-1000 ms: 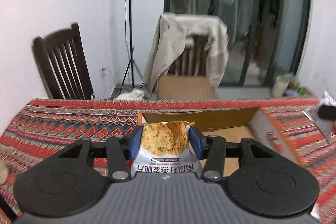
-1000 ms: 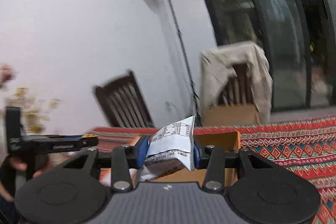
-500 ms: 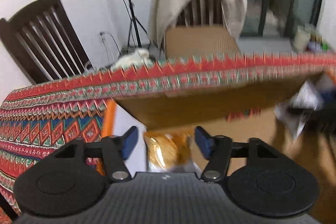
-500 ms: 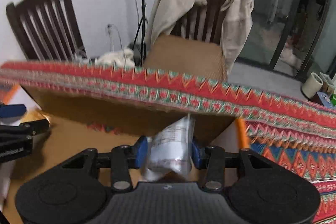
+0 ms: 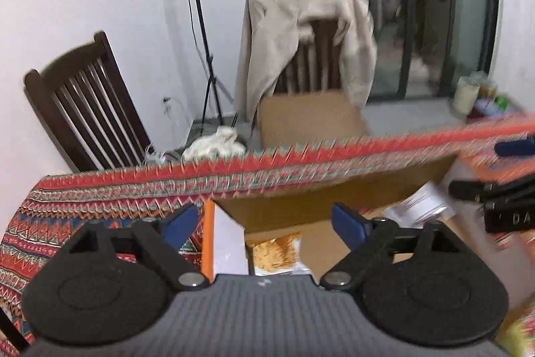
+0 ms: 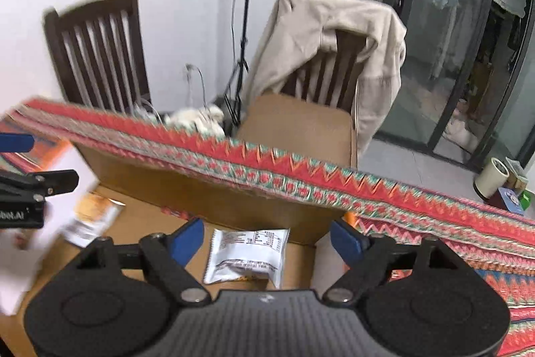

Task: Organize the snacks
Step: 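Lift both open tools out of the box back toward the snack pile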

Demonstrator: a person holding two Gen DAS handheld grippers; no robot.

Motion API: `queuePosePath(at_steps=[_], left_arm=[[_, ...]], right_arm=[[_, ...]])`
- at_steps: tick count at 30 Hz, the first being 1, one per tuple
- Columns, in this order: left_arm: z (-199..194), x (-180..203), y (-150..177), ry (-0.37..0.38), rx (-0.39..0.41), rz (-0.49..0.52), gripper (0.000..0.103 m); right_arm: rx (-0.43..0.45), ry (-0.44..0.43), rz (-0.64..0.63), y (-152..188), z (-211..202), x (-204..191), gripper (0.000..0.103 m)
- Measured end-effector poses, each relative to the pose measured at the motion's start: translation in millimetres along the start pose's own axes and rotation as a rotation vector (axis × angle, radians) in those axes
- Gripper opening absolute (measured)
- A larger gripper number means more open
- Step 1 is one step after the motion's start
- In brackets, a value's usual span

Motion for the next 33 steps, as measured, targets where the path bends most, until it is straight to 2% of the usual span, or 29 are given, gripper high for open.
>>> queuePosePath(at_steps=[2, 4, 8, 11, 14, 18, 24, 29, 33], left_arm=[[-32, -3, -4, 0.013, 0.032, -0.03, 0.094], [-64, -1, -1, 0.029, 0.068, -0.047, 0.096], [-133, 12, 15, 0.005, 0.133, -0.026, 0.098], [-195, 19, 36, -0.029, 0.227, -0.03, 0.103], [-245, 25, 60, -0.032, 0.262, -0.026, 0.103], [-306, 32, 101, -0.015, 0.294, -0.03, 0.103], [-370, 45, 176, -0.034, 0.326, -0.062, 0.103], [-411, 61, 250, -0.042, 0.36, -0.114, 0.103], [-438, 80, 304, -0.095, 0.367, -0.115, 0.103]], right_arm=[[0.03, -0.023, 0.012, -6, -33, 4, 0.093], [0.05, -0.067, 0.023, -8, -67, 6, 0.093], [0.098, -0.187, 0.103, -2, -145, 14, 0.098], [0.163, -0.208, 0.105, 10, -202, 18, 0.101], [0.222, -0.221, 0.075, 32, -254, 21, 0.103], [0.276, -0.257, 0.037, 76, -319, 26, 0.103], [0.349, -0.358, 0.058, 161, -398, 51, 0.103], [0.413, -0.367, 0.08, 235, -437, 68, 0.103], [0.442, -0.347, 0.085, 297, -450, 72, 0.103]])
Point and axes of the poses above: each gripper's, at about its wrist camera, not at the fingertips, and z roughly the way its jaws point, x to its right, y to its underside, the point moved 5 cm from there along z, roughly the way its jaws point, and after that the axes turned 14 degrees about z, right-handed, at the moved point
